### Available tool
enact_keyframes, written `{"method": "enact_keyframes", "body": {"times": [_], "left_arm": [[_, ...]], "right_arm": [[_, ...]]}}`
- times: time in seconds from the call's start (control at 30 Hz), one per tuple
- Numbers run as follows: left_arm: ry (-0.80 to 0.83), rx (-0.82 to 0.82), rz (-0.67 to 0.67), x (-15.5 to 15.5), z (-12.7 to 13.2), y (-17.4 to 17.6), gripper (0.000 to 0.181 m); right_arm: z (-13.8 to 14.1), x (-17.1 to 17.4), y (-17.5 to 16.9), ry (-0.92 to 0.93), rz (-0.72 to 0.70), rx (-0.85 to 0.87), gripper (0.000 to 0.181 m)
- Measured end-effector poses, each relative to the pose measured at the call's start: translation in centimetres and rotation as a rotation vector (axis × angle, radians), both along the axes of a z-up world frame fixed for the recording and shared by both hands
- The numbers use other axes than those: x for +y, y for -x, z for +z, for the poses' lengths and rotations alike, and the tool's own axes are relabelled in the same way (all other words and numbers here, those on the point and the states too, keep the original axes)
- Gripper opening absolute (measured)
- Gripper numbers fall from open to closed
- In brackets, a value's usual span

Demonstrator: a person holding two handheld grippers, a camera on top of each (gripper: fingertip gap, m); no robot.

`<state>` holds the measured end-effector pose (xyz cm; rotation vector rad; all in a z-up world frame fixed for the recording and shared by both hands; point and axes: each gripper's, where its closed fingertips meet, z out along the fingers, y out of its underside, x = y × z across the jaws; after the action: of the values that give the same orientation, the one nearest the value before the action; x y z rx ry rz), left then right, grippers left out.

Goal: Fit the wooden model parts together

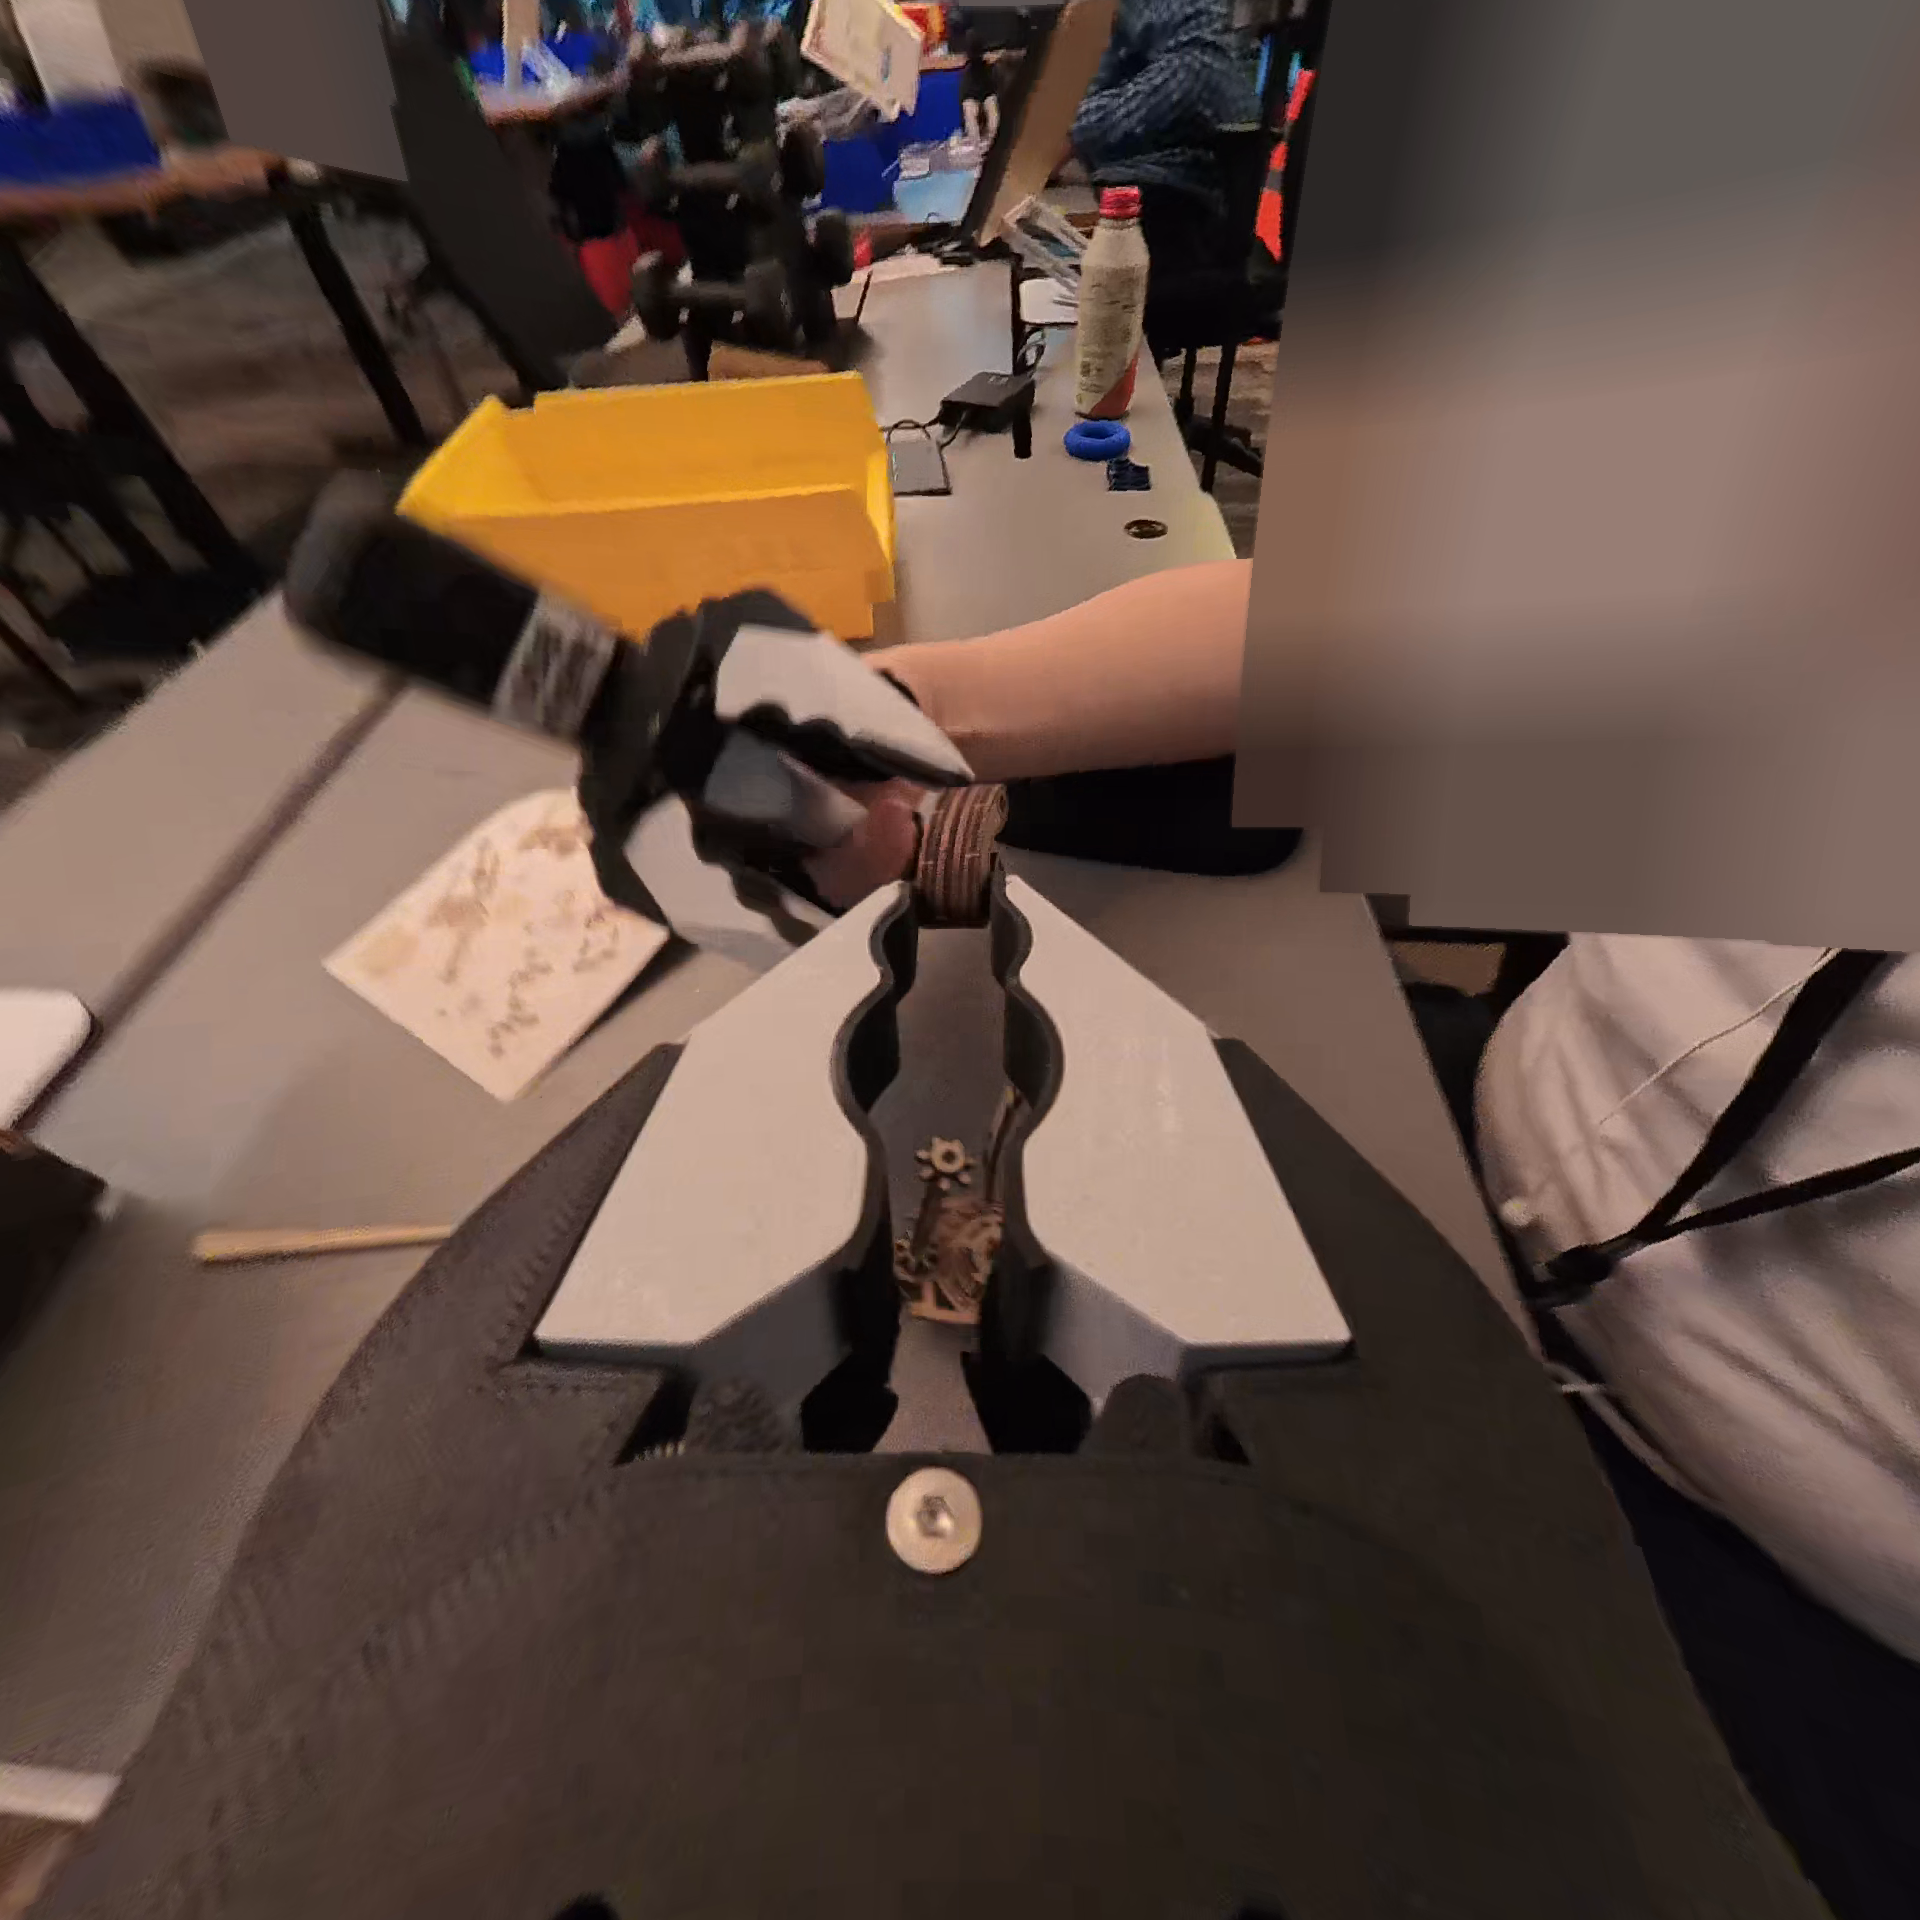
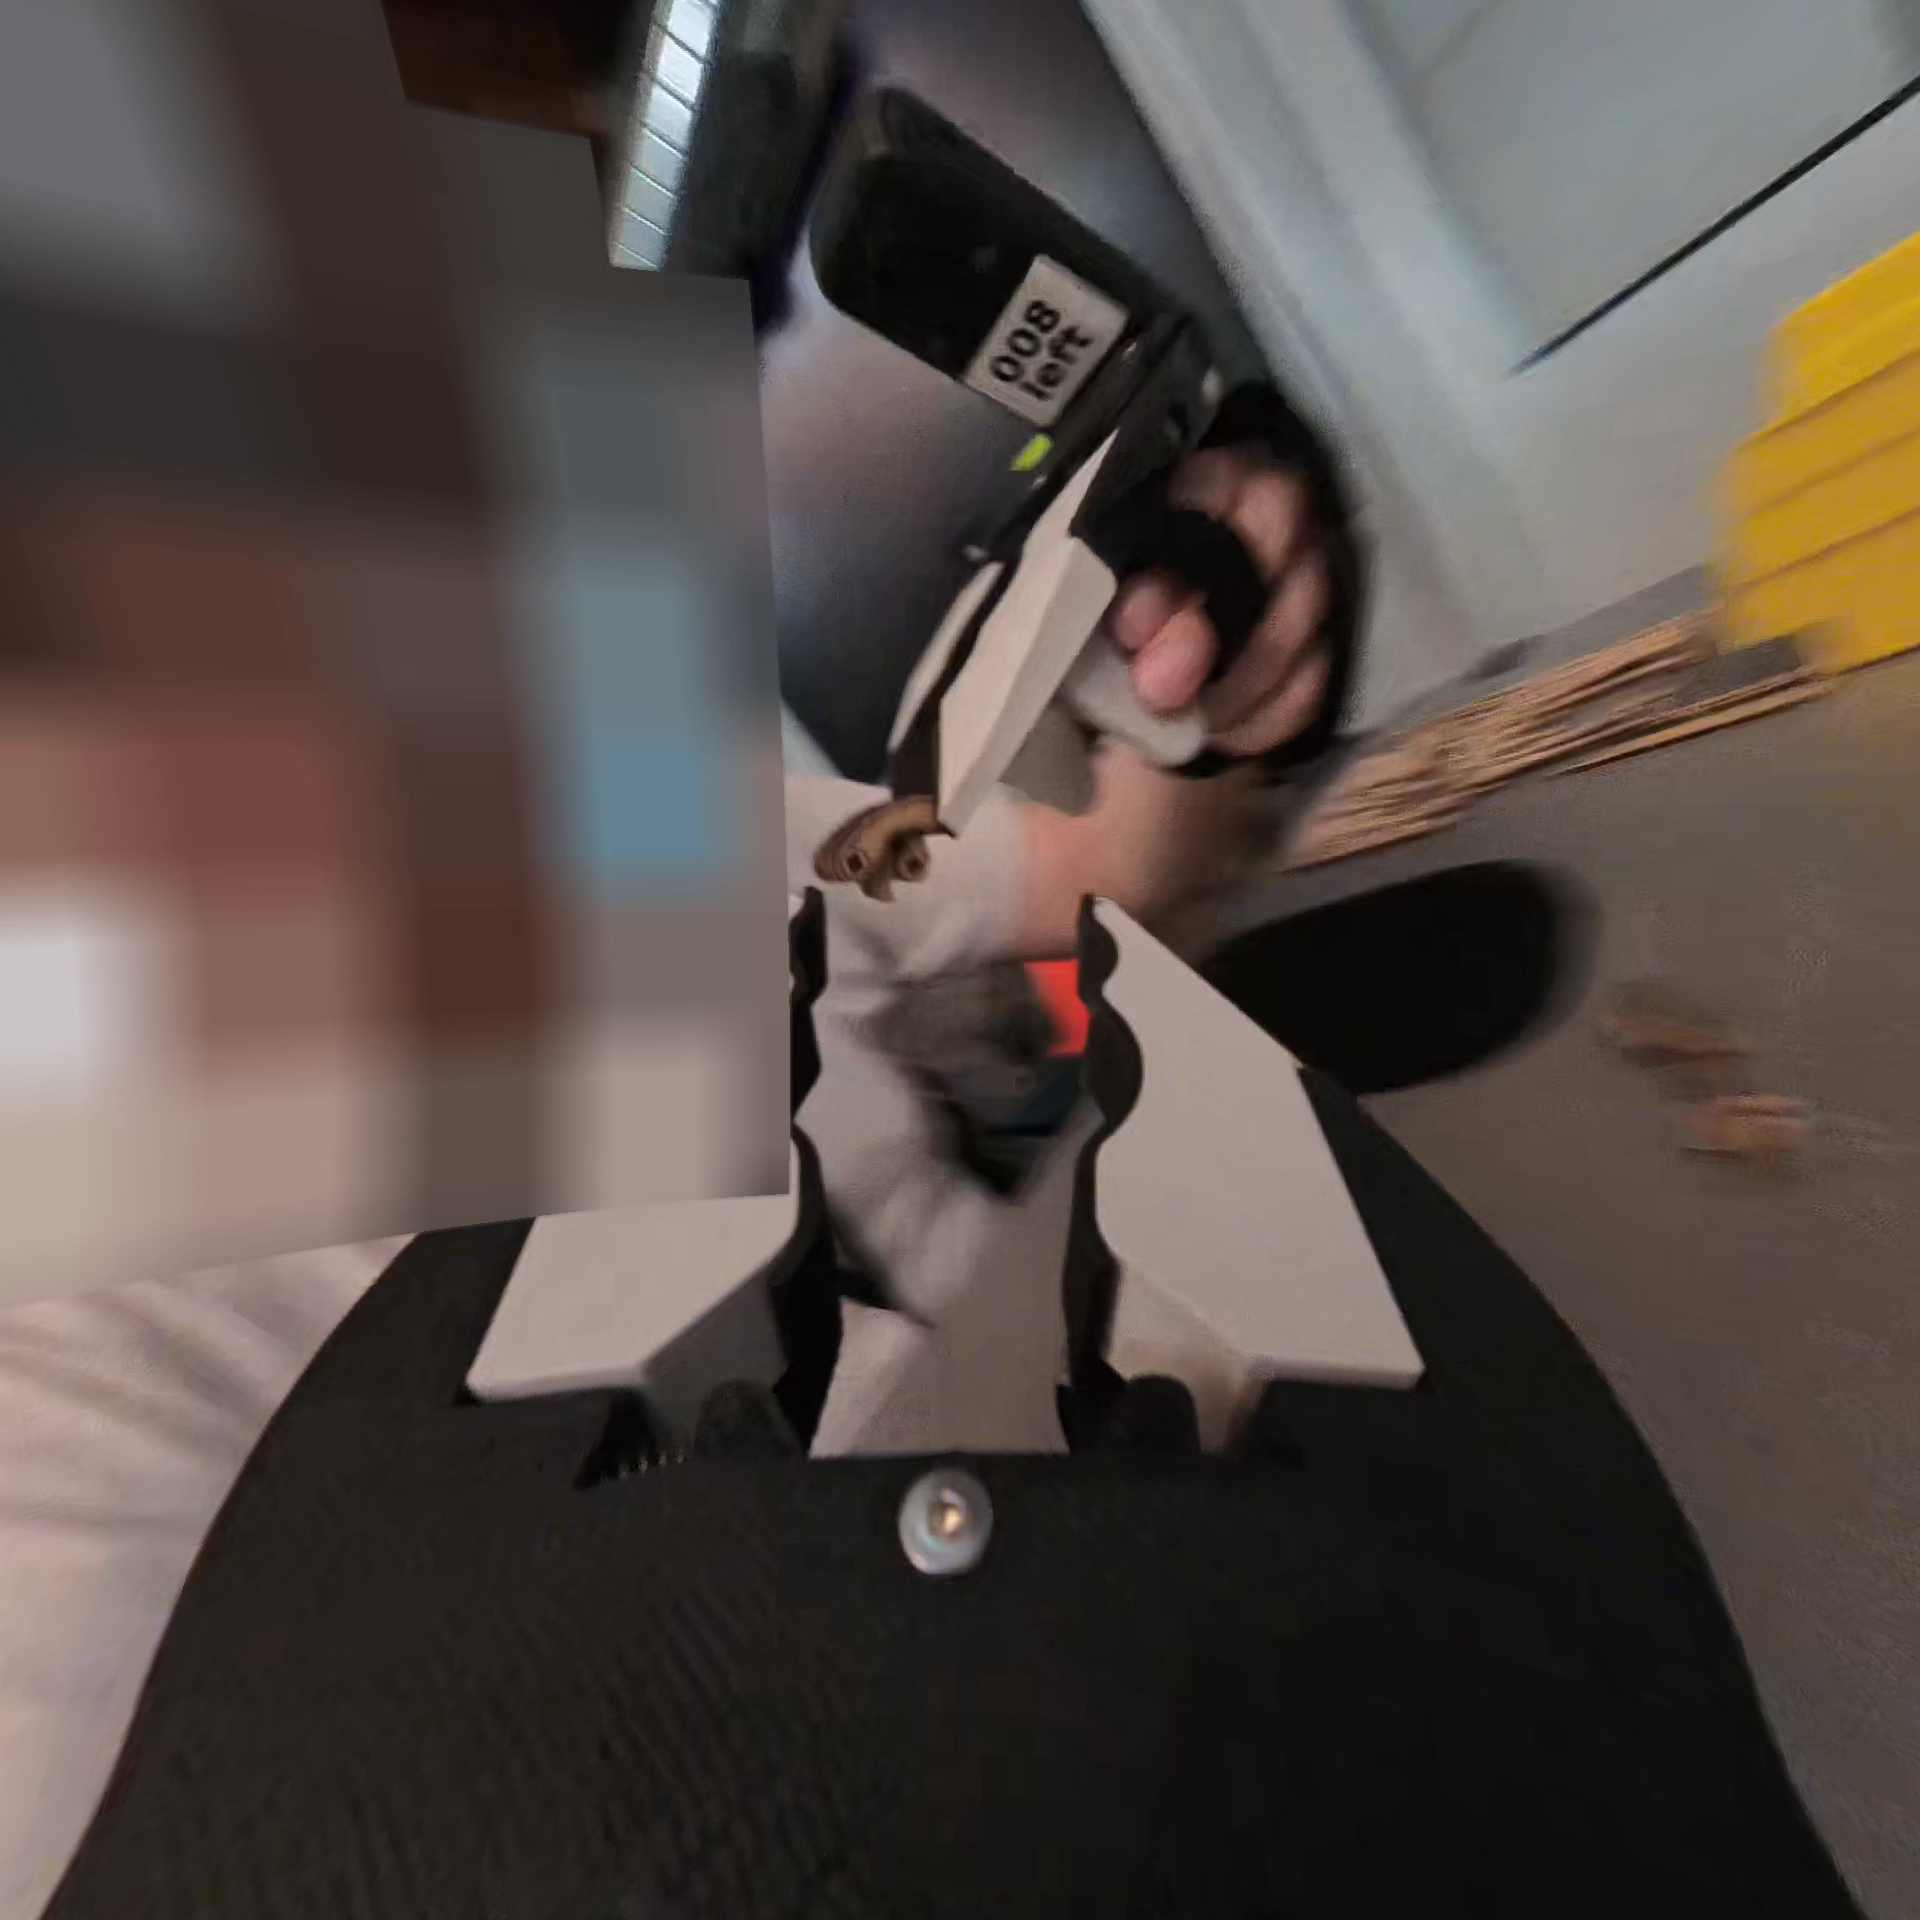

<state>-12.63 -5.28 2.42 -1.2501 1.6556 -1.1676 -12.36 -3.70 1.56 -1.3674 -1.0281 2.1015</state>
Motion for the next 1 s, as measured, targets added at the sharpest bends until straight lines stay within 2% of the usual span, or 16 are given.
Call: {"method": "enact_keyframes", "body": {"times": [0.03,0.1,0.17,0.23,0.27,0.4,0.5,0.53,0.57,0.67,0.73,0.87,1.0], "left_arm": [[0.051,0.021,0.019,0.3,-0.2,0.2,0.011],[0.123,0.074,0.084,1.5,-0.8,0.8,0.011],[0.165,0.112,0.116,2.0,-1.3,1.3,0.011],[0.210,0.155,0.172,3.0,-2.1,1.6,0.011],[0.239,0.174,0.166,3.0,-2.5,1.7,0.011],[0.300,0.245,0.210,3.8,-4.3,1.4,0.011],[0.345,0.296,0.239,4.1,-5.5,1.4,0.011],[0.369,0.308,0.238,4.1,-5.8,1.4,0.011],[0.398,0.313,0.254,4.4,-6.1,1.5,0.011],[0.519,0.313,0.284,5.2,-6.8,1.7,0.011],[0.581,0.329,0.302,5.8,-7.6,1.9,0.011],[0.633,0.367,0.301,6.2,-9.0,1.9,0.011],[0.642,0.389,0.286,6.0,-9.6,1.5,0.011]], "right_arm": [[-0.1,1.1,-0.6,-0.158,-0.138,-0.023,0.048],[1.1,2.2,-2.3,-0.472,-0.362,-0.047,0.050],[3.1,3.1,-4.0,-0.550,-0.493,-0.073,0.045],[3.6,3.7,-4.6,-0.540,-0.555,-0.127,0.022],[3.7,4.2,-4.6,-0.540,-0.605,-0.150,0.003],[2.7,2.9,-2.4,-0.568,-0.492,-0.229,0.000],[-0.5,4.2,-1.2,-0.597,-0.425,-0.479,0.002],[-1.3,4.3,-0.8,-0.672,-0.404,-0.532,0.013],[-1.8,4.4,-0.2,-0.777,-0.408,-0.573,0.013],[-3.5,3.7,1.0,-1.256,-0.404,-0.669,0.015],[-4.6,3.4,1.6,-1.414,-0.407,-0.719,0.015],[-7.2,4.8,1.7,-1.458,-0.427,-0.832,0.017],[-8.5,4.7,1.6,-1.421,-0.447,-0.898,0.008]]}}
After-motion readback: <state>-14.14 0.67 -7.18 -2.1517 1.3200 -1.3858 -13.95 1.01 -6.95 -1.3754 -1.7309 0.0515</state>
